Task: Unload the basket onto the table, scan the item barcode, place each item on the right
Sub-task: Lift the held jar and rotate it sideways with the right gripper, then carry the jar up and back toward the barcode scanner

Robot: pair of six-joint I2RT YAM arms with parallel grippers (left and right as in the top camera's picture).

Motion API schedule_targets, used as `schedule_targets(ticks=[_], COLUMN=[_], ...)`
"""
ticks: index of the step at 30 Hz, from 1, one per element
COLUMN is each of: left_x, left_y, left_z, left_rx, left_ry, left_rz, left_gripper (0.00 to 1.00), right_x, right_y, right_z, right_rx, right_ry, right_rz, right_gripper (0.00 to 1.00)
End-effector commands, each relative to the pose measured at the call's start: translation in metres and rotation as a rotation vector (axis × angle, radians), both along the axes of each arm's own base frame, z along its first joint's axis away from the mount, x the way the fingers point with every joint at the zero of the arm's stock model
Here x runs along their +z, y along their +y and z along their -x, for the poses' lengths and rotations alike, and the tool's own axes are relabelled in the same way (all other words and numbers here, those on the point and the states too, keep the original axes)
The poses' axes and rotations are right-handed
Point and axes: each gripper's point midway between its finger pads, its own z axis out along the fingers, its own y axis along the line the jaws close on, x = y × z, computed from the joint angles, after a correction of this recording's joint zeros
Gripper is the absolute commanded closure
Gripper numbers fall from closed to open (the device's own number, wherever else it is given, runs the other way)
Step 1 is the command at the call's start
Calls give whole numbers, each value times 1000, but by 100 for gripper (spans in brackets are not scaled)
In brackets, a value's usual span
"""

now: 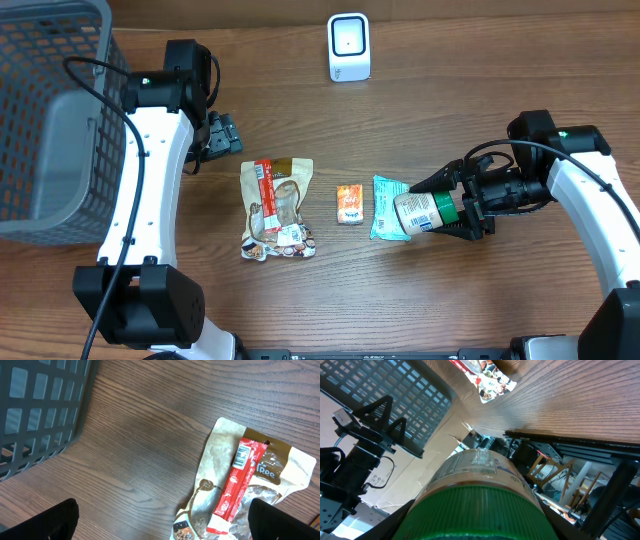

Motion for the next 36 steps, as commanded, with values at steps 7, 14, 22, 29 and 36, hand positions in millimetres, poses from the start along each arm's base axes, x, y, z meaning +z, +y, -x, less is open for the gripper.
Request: schedule_targets(ticks=[7,14,22,29,36], left_x=[6,6,6,6,6], left_y=[0,0,0,0,0], left_z=[-4,-4,-4,-4,-4], left_rx=[16,17,17,17,17], left_ry=[-24,-24,-24,-24,-24], left_rz=[-3,-4,-4,-4,-4], left_gripper=[0,1,0,0,0], right_x=[12,8,-8,8,7], right_y=[3,2,-7,2,5], right_z=[-2,-3,-1,-3,-6], right_rx=[-11,-8,5,-60,-105], right_ry=[-16,-25,-26,86,176], right_rz=[-50,-29,79,-13,4], right_gripper=[96,96,96,96,96])
